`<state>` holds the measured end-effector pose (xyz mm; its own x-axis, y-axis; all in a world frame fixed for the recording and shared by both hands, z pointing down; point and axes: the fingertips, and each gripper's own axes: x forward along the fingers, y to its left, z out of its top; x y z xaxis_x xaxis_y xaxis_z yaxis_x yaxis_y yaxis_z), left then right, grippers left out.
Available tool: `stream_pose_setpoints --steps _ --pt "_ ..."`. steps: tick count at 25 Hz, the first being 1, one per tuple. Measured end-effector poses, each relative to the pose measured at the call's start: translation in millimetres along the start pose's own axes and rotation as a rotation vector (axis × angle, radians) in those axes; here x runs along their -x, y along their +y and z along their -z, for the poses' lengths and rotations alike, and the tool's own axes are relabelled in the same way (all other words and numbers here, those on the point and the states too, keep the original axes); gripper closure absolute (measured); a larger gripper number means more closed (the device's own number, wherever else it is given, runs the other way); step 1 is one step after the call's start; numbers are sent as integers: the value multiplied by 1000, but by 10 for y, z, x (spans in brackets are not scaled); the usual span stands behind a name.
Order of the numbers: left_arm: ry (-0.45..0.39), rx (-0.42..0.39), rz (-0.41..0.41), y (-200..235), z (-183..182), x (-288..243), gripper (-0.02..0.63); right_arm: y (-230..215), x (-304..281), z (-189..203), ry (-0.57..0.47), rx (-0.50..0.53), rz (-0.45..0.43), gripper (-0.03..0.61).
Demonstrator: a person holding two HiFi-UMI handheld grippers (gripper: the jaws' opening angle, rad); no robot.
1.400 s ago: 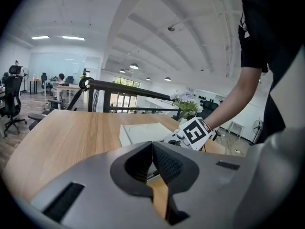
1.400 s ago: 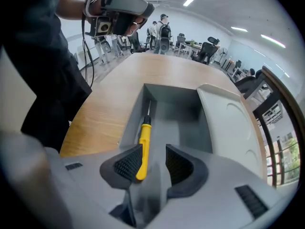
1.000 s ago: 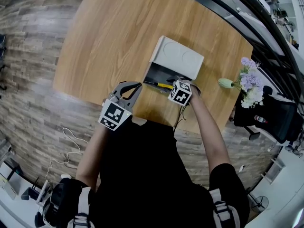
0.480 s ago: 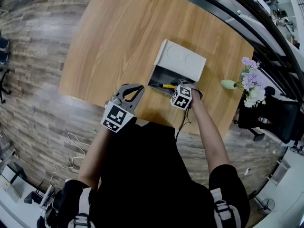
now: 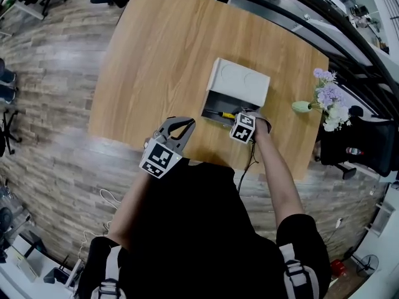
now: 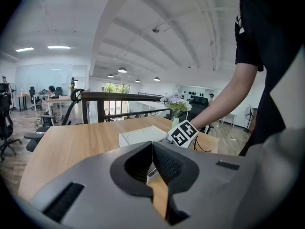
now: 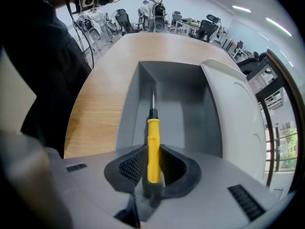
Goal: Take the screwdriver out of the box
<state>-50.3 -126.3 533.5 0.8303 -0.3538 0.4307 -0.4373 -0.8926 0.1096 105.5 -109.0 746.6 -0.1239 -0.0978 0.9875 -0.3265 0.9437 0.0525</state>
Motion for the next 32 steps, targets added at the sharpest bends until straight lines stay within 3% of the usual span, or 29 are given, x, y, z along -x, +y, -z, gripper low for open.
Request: stream_pose_setpoints --steps 11,20,26,32 --pt "-6 7 16 67 123 365 591 33 327 124 8 -159 138 497" --pt "10 -70 123 -131 45 289 591 178 777 29 -72 -251 271 497" --pt "-26 -91 78 -195 -170 173 592 276 1069 65 -172 -321 323 497" --pt "-9 -103 69 -448 -271 92 591 448 1415 68 -370 -468 343 496"
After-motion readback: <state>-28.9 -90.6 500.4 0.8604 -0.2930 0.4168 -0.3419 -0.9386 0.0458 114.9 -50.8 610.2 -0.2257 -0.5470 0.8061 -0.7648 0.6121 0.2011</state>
